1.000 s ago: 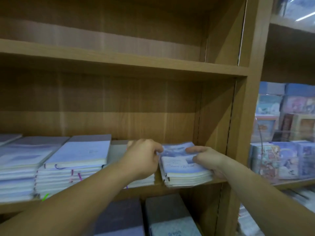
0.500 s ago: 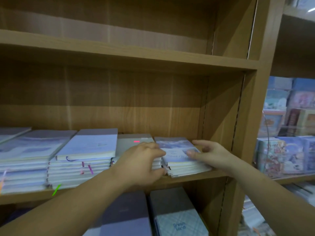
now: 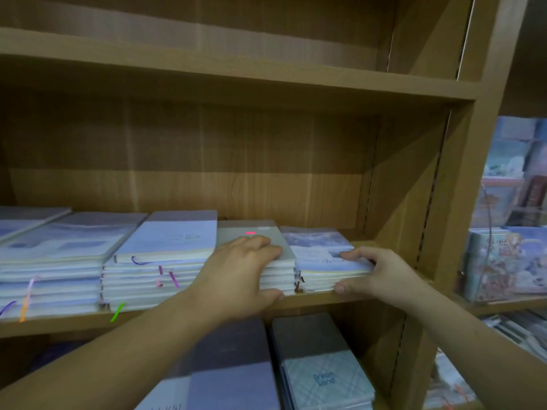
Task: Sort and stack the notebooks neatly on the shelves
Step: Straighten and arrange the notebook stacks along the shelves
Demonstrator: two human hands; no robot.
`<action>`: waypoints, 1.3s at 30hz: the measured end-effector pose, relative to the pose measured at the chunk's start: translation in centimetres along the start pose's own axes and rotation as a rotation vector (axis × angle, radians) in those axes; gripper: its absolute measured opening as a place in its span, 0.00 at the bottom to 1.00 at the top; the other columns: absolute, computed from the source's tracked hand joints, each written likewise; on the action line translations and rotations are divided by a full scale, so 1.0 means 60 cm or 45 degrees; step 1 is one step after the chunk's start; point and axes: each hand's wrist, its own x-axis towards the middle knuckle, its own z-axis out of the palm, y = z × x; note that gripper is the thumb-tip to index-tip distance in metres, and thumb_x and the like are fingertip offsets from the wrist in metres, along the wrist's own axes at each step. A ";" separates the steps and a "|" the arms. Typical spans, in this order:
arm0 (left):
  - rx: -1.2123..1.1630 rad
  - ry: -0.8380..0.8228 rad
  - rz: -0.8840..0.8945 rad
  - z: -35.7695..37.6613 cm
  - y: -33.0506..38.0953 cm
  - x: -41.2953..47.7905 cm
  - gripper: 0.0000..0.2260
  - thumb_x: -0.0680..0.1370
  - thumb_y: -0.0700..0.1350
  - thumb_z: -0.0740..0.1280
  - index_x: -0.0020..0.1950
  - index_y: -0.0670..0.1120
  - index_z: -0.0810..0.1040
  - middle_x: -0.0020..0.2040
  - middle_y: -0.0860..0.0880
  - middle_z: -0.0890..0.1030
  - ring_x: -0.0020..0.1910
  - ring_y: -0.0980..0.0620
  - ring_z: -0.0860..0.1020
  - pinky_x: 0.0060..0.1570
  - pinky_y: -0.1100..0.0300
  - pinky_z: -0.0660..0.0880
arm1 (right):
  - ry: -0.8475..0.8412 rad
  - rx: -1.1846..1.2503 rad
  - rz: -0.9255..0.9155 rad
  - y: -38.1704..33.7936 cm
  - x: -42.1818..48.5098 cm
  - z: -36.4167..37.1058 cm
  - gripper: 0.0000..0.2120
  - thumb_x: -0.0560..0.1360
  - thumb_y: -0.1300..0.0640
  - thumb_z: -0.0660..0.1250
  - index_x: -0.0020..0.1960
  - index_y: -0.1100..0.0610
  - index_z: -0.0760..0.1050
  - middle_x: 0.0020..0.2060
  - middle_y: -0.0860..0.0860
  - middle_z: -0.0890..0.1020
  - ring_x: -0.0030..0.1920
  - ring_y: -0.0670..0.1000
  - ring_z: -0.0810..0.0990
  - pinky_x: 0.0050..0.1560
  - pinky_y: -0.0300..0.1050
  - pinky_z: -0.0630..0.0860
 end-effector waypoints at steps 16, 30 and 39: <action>-0.050 -0.036 0.097 0.034 0.044 0.076 0.15 0.69 0.62 0.75 0.49 0.54 0.83 0.46 0.58 0.82 0.54 0.55 0.75 0.52 0.56 0.71 | -0.141 0.013 -0.100 0.044 -0.009 -0.022 0.38 0.65 0.39 0.79 0.73 0.36 0.70 0.63 0.40 0.76 0.59 0.39 0.76 0.58 0.32 0.71; 0.075 -0.019 0.058 0.035 0.064 0.073 0.16 0.69 0.61 0.76 0.50 0.54 0.78 0.49 0.57 0.80 0.56 0.54 0.74 0.48 0.59 0.62 | -0.007 0.313 -0.011 0.052 -0.008 0.000 0.36 0.59 0.41 0.81 0.66 0.41 0.79 0.59 0.41 0.81 0.56 0.40 0.80 0.56 0.35 0.76; 0.025 -0.015 0.110 0.024 0.050 0.052 0.21 0.69 0.62 0.75 0.58 0.55 0.82 0.62 0.56 0.80 0.66 0.51 0.74 0.66 0.54 0.69 | -0.009 0.296 -0.009 0.045 -0.023 -0.005 0.30 0.69 0.37 0.73 0.70 0.39 0.75 0.65 0.41 0.76 0.61 0.40 0.74 0.57 0.34 0.73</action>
